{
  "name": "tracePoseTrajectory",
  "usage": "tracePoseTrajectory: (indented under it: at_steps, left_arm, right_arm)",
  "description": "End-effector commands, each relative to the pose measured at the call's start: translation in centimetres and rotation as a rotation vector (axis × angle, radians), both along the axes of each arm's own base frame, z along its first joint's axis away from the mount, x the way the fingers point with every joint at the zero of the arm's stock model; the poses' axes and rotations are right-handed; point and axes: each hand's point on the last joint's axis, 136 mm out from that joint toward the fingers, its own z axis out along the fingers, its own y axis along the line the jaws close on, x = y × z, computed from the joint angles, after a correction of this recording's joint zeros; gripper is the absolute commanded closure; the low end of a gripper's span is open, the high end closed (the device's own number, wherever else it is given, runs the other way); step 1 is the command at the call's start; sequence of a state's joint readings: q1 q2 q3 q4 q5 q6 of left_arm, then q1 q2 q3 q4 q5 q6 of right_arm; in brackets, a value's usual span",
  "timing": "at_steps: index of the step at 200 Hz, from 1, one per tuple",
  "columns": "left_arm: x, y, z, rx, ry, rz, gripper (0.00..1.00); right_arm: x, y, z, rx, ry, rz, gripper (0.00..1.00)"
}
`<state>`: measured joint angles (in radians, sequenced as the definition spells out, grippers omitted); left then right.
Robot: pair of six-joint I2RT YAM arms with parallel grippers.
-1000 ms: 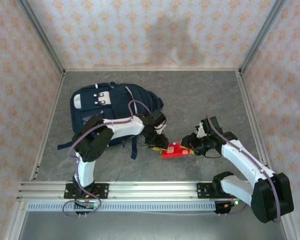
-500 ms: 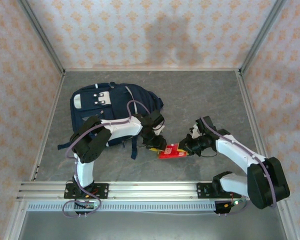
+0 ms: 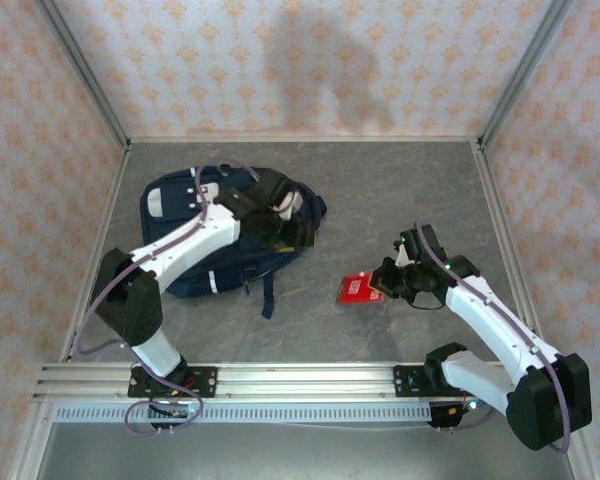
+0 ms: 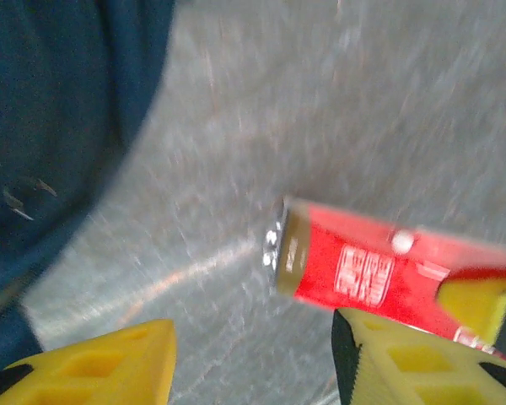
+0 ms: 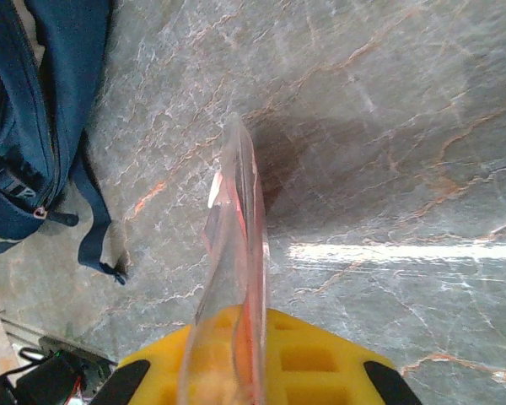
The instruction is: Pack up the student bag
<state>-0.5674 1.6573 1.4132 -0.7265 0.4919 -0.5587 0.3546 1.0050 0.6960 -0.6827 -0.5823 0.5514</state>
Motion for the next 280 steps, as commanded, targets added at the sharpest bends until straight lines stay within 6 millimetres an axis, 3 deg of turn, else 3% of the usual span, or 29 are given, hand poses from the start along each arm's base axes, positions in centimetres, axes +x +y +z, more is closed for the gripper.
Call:
tracePoseTrajectory:
  at_steps: [1,53,59,91,101,130,157,194,280]
  left_arm:
    - [2.0,3.9,1.7,0.131,0.0,0.181,0.45]
    - [8.0,7.4,3.6,0.337,-0.034,0.411,0.38]
    - [8.7,7.7,2.5,0.378,-0.013,0.422,0.37]
    - [10.6,10.4,1.8,0.527,-0.005,0.496,0.29]
    - [11.2,11.0,1.6,0.537,-0.009,0.517,0.23]
    - [12.6,11.7,0.1,0.537,0.015,0.543,0.19]
    - [13.5,11.7,-1.6,0.546,0.043,0.536,0.19]
    - [14.8,9.7,-3.6,0.472,0.076,0.524,0.19]
    - [14.4,8.9,-7.2,0.652,0.135,0.527,0.27]
  right_arm:
    - [0.9,-1.3,1.4,-0.061,-0.029,-0.063,1.0]
    - [1.3,-1.6,1.6,-0.087,-0.022,-0.077,1.0]
    - [1.3,-1.6,1.6,-0.087,-0.023,-0.078,1.0]
    - [1.0,-1.7,1.3,-0.09,-0.026,-0.079,1.0]
    - [0.9,-1.8,1.1,-0.089,-0.027,-0.081,1.0]
    - [0.6,-1.9,0.4,-0.081,-0.017,-0.094,1.0]
    - [0.4,-1.9,-0.1,-0.081,-0.012,-0.096,1.0]
    - [0.3,-1.8,-1.0,-0.079,0.0,-0.09,1.0]
    - [0.3,-1.8,-2.8,-0.082,0.024,-0.105,1.0]
